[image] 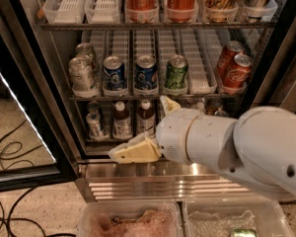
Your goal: Pick blue plastic bottle from bottom shelf of fridge
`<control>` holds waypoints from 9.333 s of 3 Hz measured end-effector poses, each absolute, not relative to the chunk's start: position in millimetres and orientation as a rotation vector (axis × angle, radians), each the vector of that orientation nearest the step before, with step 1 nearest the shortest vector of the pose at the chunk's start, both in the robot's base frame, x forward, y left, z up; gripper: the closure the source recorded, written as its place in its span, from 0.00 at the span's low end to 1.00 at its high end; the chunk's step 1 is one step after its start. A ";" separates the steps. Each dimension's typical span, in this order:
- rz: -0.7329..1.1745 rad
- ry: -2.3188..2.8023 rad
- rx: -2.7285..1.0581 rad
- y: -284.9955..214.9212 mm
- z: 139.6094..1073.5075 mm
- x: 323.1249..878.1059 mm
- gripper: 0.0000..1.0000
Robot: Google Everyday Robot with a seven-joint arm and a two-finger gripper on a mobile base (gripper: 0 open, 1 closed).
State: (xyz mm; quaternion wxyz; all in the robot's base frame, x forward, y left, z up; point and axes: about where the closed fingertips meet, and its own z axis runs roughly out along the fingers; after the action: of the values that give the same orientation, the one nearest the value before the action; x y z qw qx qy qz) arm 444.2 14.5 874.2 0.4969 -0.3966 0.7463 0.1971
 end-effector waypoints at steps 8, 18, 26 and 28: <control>0.526 1.925 -0.582 66.1 682.3 385.4 0.00; 0.238 1.720 -0.566 67.1 637.1 446.4 0.00; 0.202 1.532 -0.543 88.1 641.4 539.9 0.00; 0.224 1.488 -0.498 96.8 633.4 554.1 0.00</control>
Offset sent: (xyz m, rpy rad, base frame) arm -0.0516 0.0446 -0.1431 0.1802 0.1389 -0.1666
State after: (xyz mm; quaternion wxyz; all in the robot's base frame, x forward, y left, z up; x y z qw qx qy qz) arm 554.1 96.8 633.4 0.7022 -0.2237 0.6684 0.1007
